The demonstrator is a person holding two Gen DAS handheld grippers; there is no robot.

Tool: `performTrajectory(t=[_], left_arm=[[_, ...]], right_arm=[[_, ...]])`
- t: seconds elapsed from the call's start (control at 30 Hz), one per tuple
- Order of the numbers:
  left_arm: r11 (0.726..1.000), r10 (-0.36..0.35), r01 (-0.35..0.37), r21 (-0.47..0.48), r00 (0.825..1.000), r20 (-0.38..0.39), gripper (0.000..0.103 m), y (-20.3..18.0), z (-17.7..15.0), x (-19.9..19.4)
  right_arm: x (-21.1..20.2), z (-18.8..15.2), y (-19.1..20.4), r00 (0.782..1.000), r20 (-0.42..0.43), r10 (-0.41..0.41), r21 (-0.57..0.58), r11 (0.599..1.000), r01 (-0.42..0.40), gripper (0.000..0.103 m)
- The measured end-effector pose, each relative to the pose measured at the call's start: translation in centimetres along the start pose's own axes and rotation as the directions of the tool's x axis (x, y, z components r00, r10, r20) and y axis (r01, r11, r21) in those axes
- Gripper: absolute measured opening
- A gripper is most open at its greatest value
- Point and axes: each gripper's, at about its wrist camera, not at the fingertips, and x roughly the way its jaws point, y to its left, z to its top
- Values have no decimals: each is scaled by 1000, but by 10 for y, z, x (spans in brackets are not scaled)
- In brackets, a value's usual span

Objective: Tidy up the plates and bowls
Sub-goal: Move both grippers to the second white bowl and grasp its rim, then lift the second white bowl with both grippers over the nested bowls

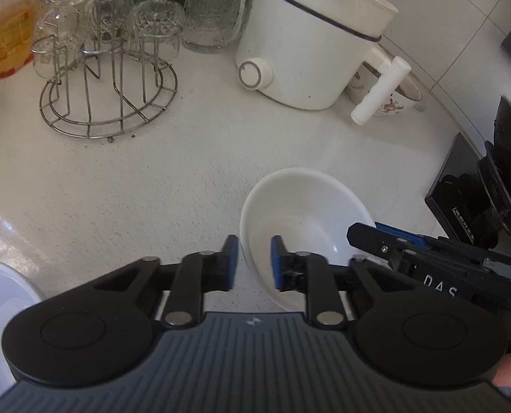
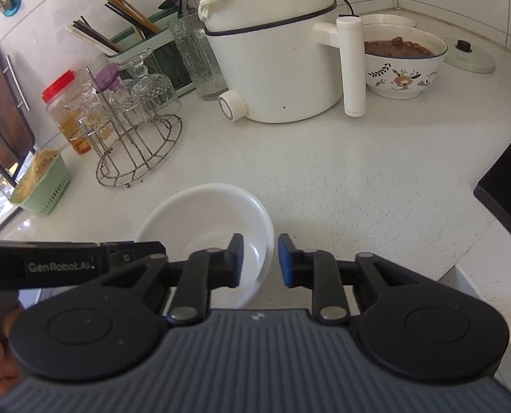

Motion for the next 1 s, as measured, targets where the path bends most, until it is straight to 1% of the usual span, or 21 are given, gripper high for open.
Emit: performTrajectory(t=[0.03, 0.17, 0.23, 0.37, 0.47, 0.67, 0.9, 1.0], left_arm=[[1000, 8, -8, -4, 1000, -2, 15, -1, 0, 2], [1000, 20, -20, -5, 1000, -2, 15, -6, 1, 6], [1000, 14, -14, -14, 1000, 1, 15, -8, 2, 4], [1000, 7, -7, -30, 1000, 10, 15, -11, 5, -7], [999, 2, -1, -39, 1000, 9, 15, -13, 6, -15], [997, 10, -8, -74, 1000, 26, 15, -14, 10, -42], [995, 15, -9, -102, 998, 60, 15, -10, 11, -80], [995, 23, -15, -102, 997, 77, 15, -10, 12, -97]], right_arm=[[1, 0, 0, 1000, 0, -3, 3, 1000, 3, 22], [1, 0, 0, 1000, 6, -23, 8, 1000, 23, 22], [-2, 1, -2, 1000, 10, -23, 16, 1000, 23, 22], [-9, 2, -7, 1000, 7, 4, 71, 997, -4, 23], [-16, 2, -6, 1000, 15, 8, 76, 997, -10, 23], [-31, 10, 3, 999, 36, 36, 82, 996, -39, 23], [-54, 23, 17, 992, 68, 105, 64, 992, -109, 24], [-63, 27, 24, 989, 81, 123, 48, 991, -127, 24]])
